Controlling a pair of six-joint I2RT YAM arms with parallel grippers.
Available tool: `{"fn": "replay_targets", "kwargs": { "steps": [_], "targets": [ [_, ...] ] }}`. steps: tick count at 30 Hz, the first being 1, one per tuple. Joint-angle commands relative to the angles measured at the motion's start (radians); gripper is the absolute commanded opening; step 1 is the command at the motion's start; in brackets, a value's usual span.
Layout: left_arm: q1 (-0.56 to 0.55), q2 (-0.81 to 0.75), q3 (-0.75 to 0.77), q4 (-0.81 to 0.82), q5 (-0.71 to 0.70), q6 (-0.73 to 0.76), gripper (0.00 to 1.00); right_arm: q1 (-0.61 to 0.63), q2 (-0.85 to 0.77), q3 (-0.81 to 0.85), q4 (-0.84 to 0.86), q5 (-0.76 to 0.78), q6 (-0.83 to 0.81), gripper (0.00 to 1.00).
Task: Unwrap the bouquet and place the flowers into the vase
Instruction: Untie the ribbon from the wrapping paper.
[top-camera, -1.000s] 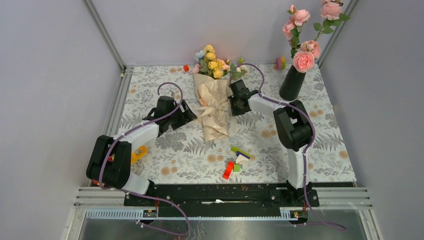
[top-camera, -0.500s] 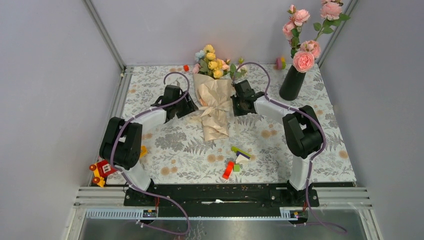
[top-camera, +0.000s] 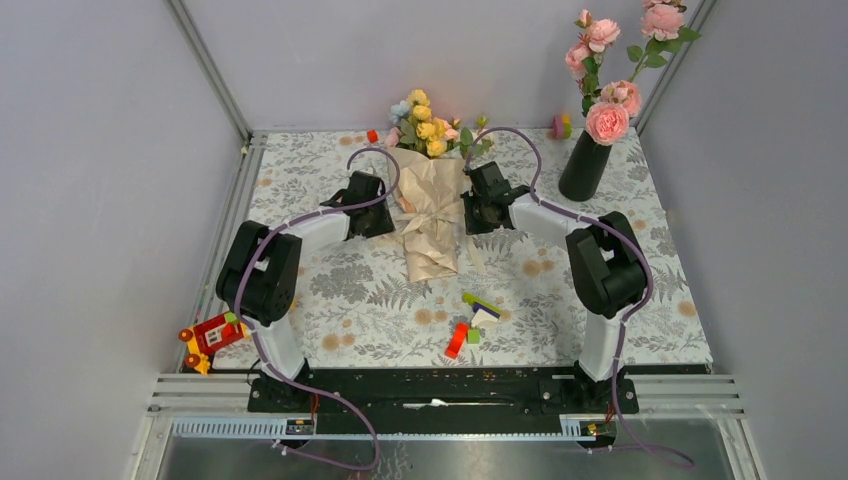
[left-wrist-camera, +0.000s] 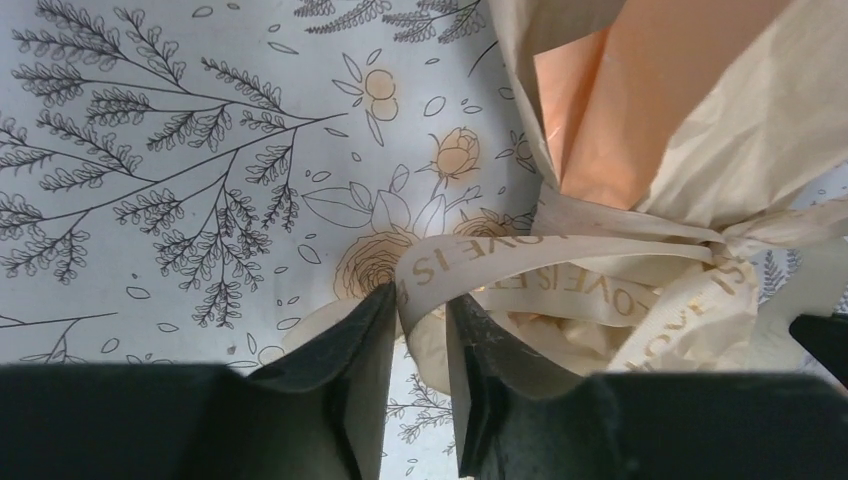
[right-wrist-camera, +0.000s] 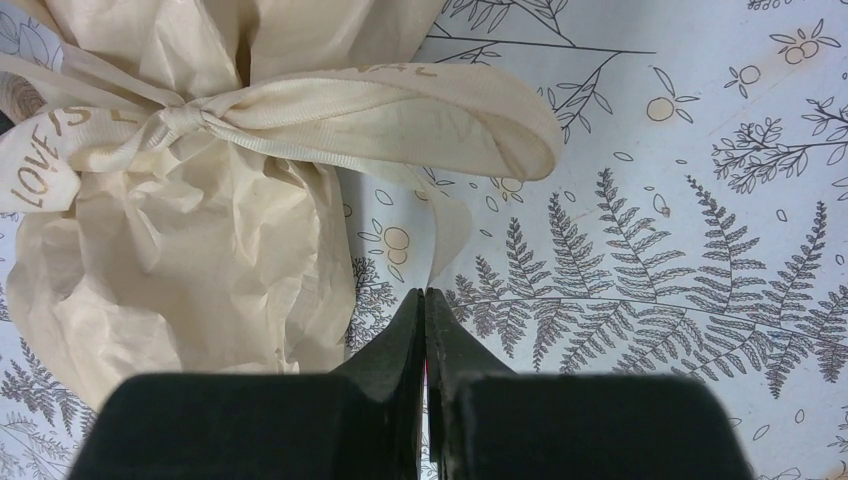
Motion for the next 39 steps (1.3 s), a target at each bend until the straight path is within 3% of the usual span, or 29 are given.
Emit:
{"fn": "replay_targets", "kwargs": {
  "steps": [1,6,17,20,22,24,27,29,34,39],
  "targets": [
    [0.003,0.016,0.062,0.016,-0.025,0.019,0.23,0.006,-0.063,-0.007,0.020,-0.015,0.010,0.00],
    [0.003,0.023,0.127,0.022,-0.056,0.060,0.01,0.006,-0.072,-0.015,0.020,-0.011,0.011,0.00],
    [0.015,0.121,0.284,0.044,-0.070,0.111,0.04,0.007,-0.087,-0.052,0.059,-0.011,0.044,0.00],
    [0.023,0.144,0.308,0.021,-0.061,0.116,0.12,0.007,-0.093,-0.064,0.078,-0.029,0.060,0.00],
    [0.029,0.133,0.304,0.005,-0.051,0.111,0.22,0.007,-0.091,-0.066,0.081,-0.036,0.067,0.00],
    [0.032,0.102,0.280,0.006,-0.049,0.108,0.35,0.007,-0.088,-0.065,0.084,-0.042,0.068,0.00],
    [0.032,0.028,0.235,-0.002,-0.054,0.107,0.64,0.007,-0.084,-0.063,0.085,-0.047,0.068,0.00],
    [0.032,-0.039,0.196,-0.009,-0.056,0.099,0.75,0.006,-0.084,-0.061,0.085,-0.050,0.068,0.00],
    [0.032,-0.182,0.062,-0.031,-0.082,0.056,0.87,0.007,-0.084,-0.060,0.086,-0.050,0.064,0.00],
    [0.032,-0.307,-0.083,-0.031,-0.087,0.026,0.90,0.007,-0.086,-0.066,0.098,-0.040,0.060,0.00]
  ]
}}
